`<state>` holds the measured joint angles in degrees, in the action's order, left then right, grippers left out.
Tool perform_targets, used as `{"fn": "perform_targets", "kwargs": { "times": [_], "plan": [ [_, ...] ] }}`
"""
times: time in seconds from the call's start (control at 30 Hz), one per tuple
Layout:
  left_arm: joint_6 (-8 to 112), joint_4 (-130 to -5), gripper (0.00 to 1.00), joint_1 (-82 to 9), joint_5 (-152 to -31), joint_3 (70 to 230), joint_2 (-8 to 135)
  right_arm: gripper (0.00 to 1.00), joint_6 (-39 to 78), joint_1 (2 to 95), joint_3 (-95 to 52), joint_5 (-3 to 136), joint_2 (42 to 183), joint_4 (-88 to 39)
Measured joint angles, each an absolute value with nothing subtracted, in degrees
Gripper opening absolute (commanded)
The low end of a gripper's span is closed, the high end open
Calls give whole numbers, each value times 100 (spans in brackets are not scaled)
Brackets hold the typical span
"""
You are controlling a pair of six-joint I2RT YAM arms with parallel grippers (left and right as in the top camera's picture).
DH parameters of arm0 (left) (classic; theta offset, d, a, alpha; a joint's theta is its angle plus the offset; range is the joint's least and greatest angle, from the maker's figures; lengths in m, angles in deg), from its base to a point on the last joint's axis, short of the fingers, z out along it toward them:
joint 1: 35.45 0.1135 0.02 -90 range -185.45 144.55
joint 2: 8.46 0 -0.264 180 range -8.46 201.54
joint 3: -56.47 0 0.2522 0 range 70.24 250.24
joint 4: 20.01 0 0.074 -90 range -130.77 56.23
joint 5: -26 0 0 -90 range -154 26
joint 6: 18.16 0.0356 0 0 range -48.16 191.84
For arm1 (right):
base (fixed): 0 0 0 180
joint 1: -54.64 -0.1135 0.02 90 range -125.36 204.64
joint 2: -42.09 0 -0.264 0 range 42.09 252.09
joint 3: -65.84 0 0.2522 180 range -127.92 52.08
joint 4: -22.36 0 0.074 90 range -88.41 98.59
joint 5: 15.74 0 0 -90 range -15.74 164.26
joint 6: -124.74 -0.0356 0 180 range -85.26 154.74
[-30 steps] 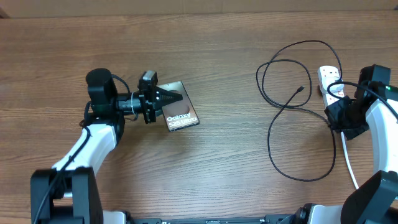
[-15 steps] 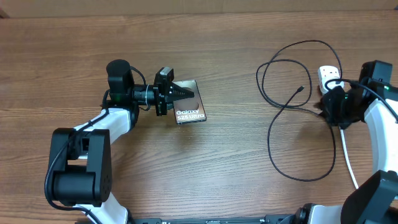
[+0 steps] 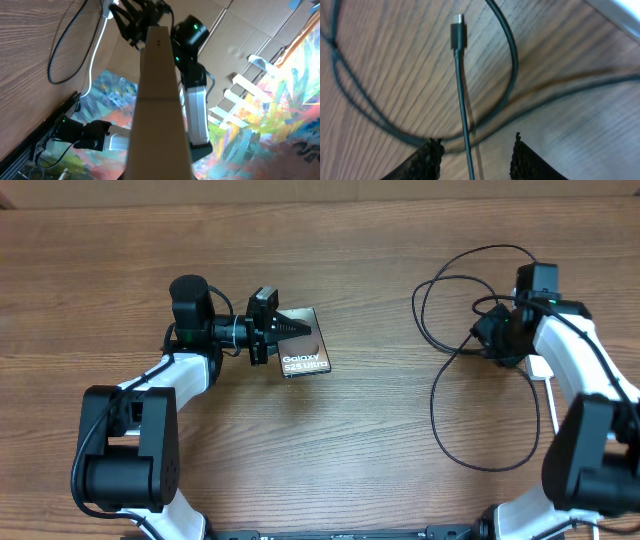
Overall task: Plug charger to phone and switch on socket
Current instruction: 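Lower the right gripper and grasp the black USB-C cable connector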
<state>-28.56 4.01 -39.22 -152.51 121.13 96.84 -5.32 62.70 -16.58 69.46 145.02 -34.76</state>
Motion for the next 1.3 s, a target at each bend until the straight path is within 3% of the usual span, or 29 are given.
{"fn": "perform_targets", "kwargs": {
  "times": [0.23, 0.7, 0.77, 0.83, 0.9, 1.3],
  "plan": [
    [-2856, 401, 4, -3922, -15251, 12117, 9684, 37, -794, 6053, -1654, 7149, 14935, -2682],
    [-2856, 399, 4, -3922, -15251, 12117, 9684, 36, -860, 5865, -1671, 7731, 15317, -2534],
    [-2856, 401, 4, -3922, -15249, 12117, 9684, 30, -870, 5774, -1676, 7733, 15330, -2536],
    [-2856, 401, 4, -3922, -15244, 12117, 9684, 15, -877, 5686, -1676, 7753, 15339, -2543],
    [-2856, 401, 4, -3922, -15227, 12117, 9684, 7, -892, 5573, -1689, 7766, 15359, -2580],
    [-2856, 401, 4, -3922, -15207, 12117, 9684, 4, -674, 5358, -1743, 8024, 15420, -2551]
  ]
}}
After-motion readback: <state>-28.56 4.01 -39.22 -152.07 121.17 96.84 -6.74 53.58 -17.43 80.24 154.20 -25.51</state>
